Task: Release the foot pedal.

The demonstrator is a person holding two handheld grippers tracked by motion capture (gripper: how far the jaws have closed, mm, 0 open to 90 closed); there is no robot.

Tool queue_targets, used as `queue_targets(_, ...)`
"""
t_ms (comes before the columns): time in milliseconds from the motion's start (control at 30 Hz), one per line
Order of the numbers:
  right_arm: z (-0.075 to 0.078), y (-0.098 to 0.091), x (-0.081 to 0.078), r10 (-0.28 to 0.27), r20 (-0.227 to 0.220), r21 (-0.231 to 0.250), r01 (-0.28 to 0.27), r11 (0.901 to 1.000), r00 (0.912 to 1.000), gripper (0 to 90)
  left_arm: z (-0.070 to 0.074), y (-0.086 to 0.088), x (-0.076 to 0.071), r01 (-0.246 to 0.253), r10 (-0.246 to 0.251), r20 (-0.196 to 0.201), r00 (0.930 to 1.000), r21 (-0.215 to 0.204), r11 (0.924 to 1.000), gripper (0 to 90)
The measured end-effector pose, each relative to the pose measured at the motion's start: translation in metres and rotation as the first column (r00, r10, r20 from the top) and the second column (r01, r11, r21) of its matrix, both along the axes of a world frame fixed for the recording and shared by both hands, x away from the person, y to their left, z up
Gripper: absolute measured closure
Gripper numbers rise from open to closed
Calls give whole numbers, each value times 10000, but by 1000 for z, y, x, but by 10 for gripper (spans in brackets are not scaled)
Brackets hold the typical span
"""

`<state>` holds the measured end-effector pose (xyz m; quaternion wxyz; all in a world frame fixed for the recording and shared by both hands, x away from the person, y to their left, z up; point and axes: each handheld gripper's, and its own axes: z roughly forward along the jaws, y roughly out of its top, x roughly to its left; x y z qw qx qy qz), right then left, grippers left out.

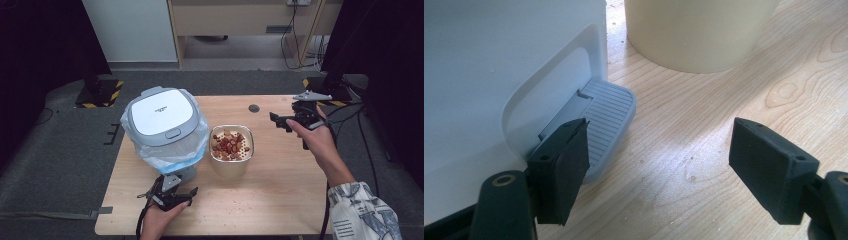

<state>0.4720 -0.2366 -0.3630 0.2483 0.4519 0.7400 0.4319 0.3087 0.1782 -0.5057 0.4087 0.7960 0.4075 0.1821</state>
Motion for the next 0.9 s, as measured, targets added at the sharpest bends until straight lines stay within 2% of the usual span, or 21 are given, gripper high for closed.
queue_targets(100,-6,-3,-4,-27,-46,-34,26,10000,10000,73,0,2,1,-8,9,-41,10000,49,10000,229)
queue_targets(400,-45,-25,-23,-305,-290,-62,303,9995,9991,74,-1,7,0,-57,59,-149,9999,85,9999,221)
queue_targets(700,-70,-40,-40,-399,-501,-23,398,9992,9980,75,-1,12,-1,-199,199,-166,9997,14,9998,218)
queue_targets(900,-88,-48,-53,-421,-721,-28,420,9991,9965,75,-2,15,-1,-149,152,-264,9995,148,9998,213)
